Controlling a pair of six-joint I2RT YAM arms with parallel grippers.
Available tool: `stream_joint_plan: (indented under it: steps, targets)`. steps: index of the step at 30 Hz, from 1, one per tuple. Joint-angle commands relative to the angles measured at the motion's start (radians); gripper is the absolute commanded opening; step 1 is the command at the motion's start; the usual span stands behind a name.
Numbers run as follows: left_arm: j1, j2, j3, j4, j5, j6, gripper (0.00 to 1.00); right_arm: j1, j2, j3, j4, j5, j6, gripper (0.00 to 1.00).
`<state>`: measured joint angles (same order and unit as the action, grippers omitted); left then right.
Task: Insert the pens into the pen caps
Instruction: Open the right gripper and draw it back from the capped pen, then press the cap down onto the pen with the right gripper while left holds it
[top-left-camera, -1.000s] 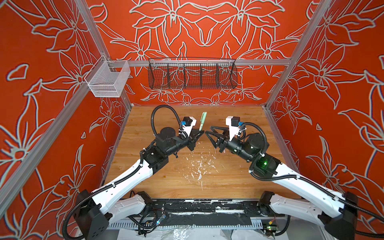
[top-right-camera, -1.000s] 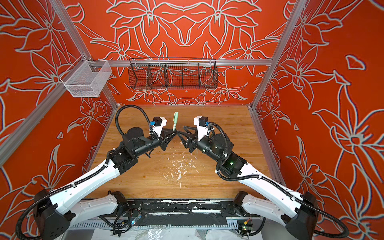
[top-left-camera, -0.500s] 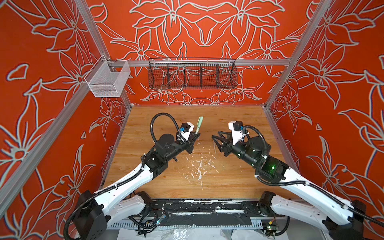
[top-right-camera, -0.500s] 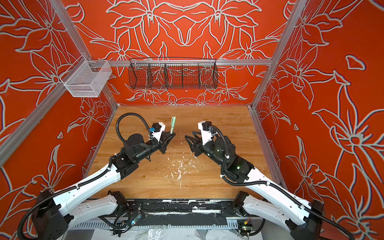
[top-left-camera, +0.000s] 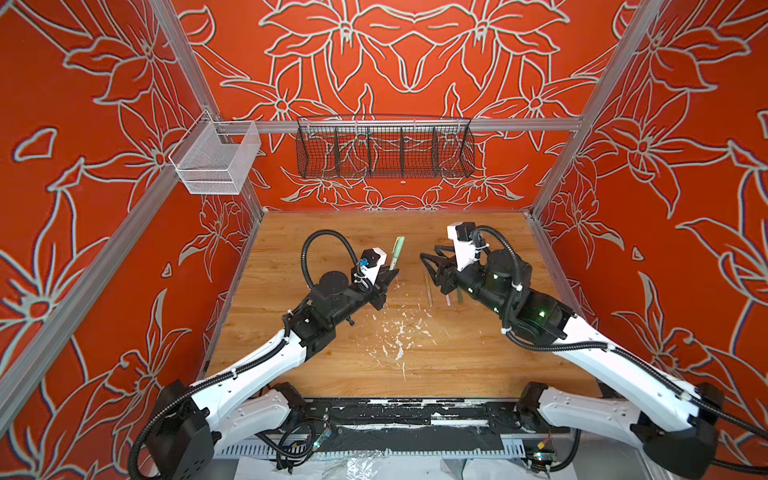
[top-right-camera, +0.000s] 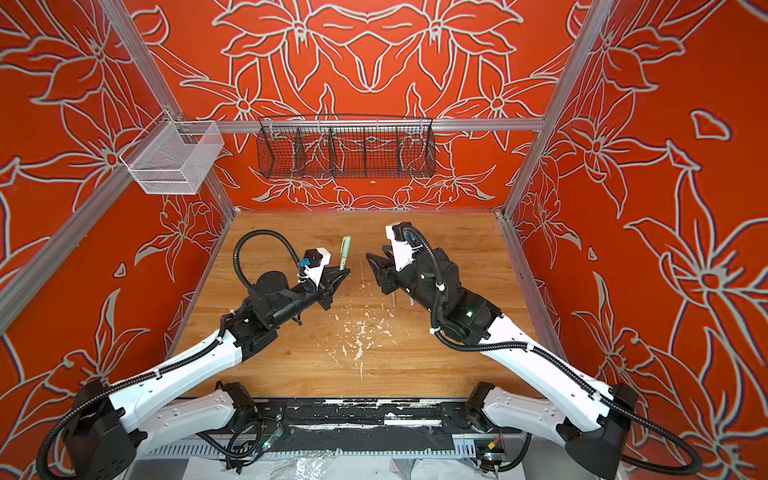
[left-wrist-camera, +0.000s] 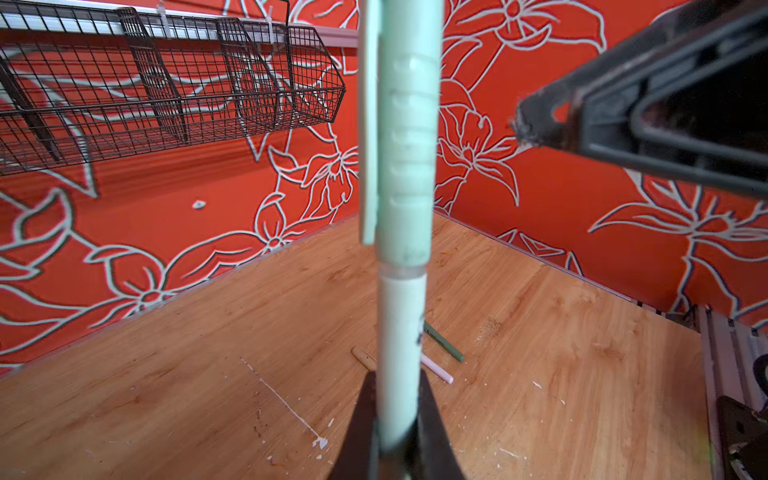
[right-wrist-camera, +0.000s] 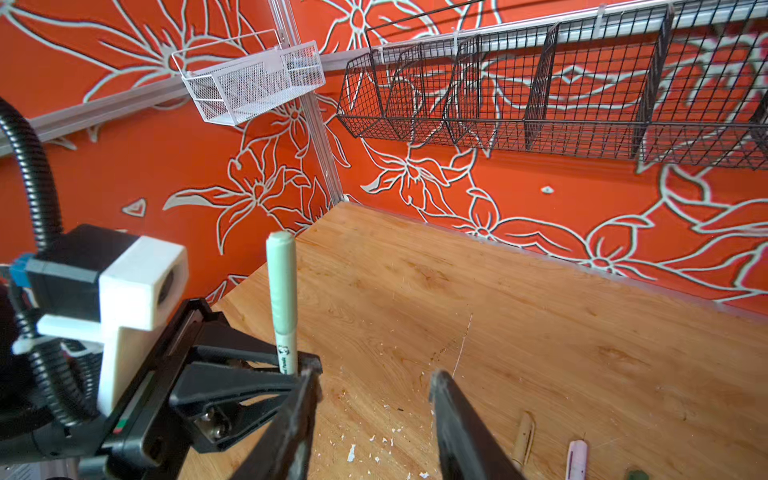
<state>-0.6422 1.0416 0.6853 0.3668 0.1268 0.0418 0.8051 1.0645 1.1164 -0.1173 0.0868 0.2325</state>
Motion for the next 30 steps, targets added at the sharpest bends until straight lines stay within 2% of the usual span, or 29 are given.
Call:
stream_joint_plan:
  steps: [1, 8, 13, 21, 30]
  targets:
    - [-0.001, -0.007, -0.001, 0.031, -0.018, 0.015, 0.0, -0.037, 0.033, 0.1, -0.074, -0.049, -0.017, 0.46]
    - [-0.001, 0.004, 0.007, 0.018, -0.013, 0.006, 0.0, -0.132, 0.113, 0.202, -0.063, -0.232, 0.097, 0.42]
    - [-0.001, 0.006, 0.015, 0.015, 0.001, -0.002, 0.0, -0.135, 0.198, 0.31, -0.086, -0.377, 0.103, 0.42]
    - [-0.001, 0.006, 0.028, -0.002, 0.009, -0.019, 0.0, -0.128, 0.267, 0.342, -0.044, -0.492, 0.185, 0.38]
    - [-0.001, 0.006, 0.043, -0.026, 0.022, -0.035, 0.0, -0.124, 0.249, 0.268, 0.044, -0.536, 0.234, 0.3]
